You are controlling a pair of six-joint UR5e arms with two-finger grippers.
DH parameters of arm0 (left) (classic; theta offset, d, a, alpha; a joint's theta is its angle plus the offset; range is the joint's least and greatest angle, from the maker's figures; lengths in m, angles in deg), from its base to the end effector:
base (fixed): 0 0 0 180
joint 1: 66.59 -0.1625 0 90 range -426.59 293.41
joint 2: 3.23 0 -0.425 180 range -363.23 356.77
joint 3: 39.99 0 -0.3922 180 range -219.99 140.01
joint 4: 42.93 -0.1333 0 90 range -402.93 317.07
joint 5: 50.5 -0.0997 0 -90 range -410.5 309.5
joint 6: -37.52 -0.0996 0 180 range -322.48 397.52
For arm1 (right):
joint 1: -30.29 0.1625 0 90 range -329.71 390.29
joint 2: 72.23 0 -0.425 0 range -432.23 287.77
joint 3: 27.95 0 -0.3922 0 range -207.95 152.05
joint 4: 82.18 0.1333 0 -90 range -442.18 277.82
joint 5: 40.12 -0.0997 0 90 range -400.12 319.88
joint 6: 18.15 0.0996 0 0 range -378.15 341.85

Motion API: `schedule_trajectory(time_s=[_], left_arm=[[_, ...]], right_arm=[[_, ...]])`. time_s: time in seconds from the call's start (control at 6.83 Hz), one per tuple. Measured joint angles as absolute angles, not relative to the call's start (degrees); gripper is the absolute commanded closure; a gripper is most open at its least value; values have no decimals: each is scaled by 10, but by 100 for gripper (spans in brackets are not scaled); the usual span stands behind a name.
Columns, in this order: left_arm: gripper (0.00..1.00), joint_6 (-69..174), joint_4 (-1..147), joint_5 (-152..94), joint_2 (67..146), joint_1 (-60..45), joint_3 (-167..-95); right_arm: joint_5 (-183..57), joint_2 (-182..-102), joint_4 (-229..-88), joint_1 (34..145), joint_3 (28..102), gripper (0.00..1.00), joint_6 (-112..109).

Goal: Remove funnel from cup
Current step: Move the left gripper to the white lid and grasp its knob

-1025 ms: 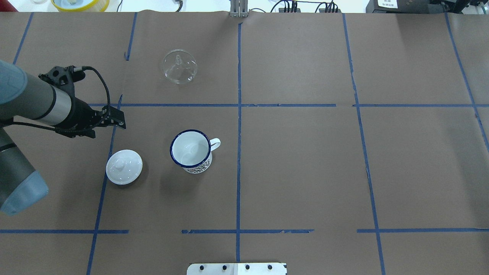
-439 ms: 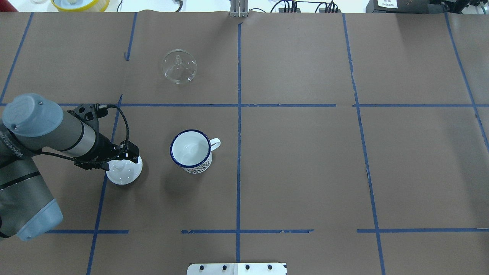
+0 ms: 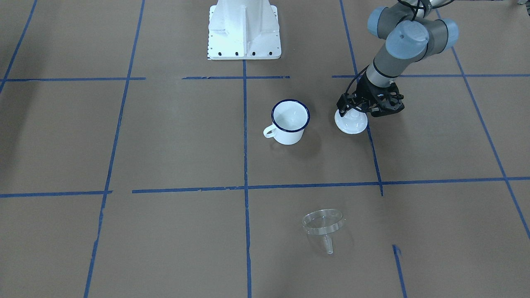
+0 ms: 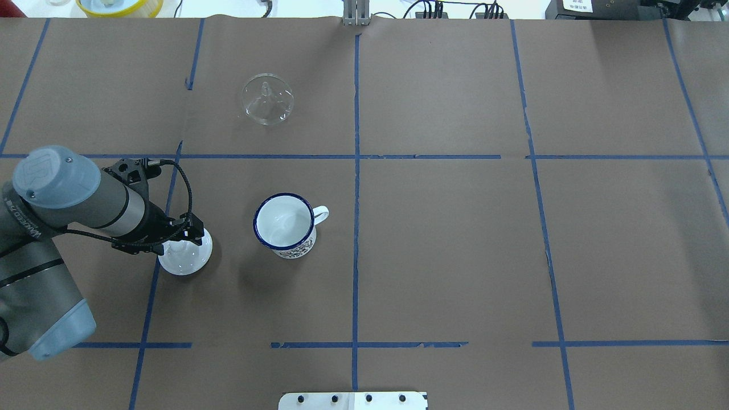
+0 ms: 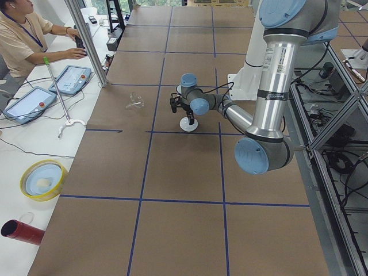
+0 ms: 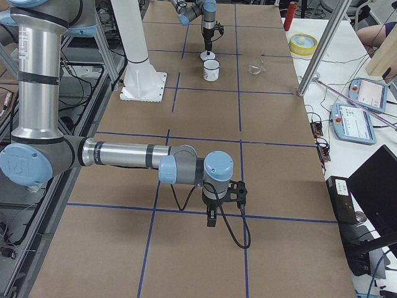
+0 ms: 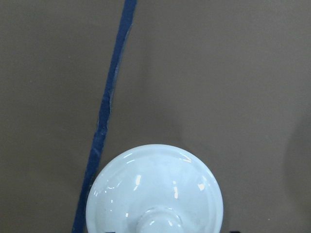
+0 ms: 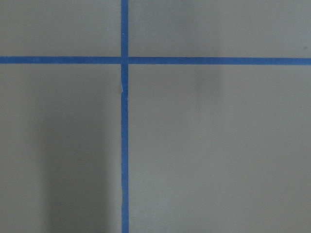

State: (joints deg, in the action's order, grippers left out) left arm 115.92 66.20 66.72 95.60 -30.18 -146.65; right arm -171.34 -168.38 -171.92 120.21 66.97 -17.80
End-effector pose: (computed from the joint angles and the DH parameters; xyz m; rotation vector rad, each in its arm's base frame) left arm 0.3925 -0.3985 0.4067 -0.1010 0.8816 -0.2194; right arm 0.0670 -0.4451 0.6701 -0.0189 -0.7193 0.0106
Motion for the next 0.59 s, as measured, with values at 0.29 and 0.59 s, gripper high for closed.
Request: schedule_trajectory(time_s=[0.29,0.59], left_arm=[[47,1158,661,665,952,-303,-1466],[100,1157,661,664,949,-303,-1466]], right_arm=[[-1713,-1684,-1719,1202,670,0,-178],[-1713,-1684,-1719,1202,669,0,-178]])
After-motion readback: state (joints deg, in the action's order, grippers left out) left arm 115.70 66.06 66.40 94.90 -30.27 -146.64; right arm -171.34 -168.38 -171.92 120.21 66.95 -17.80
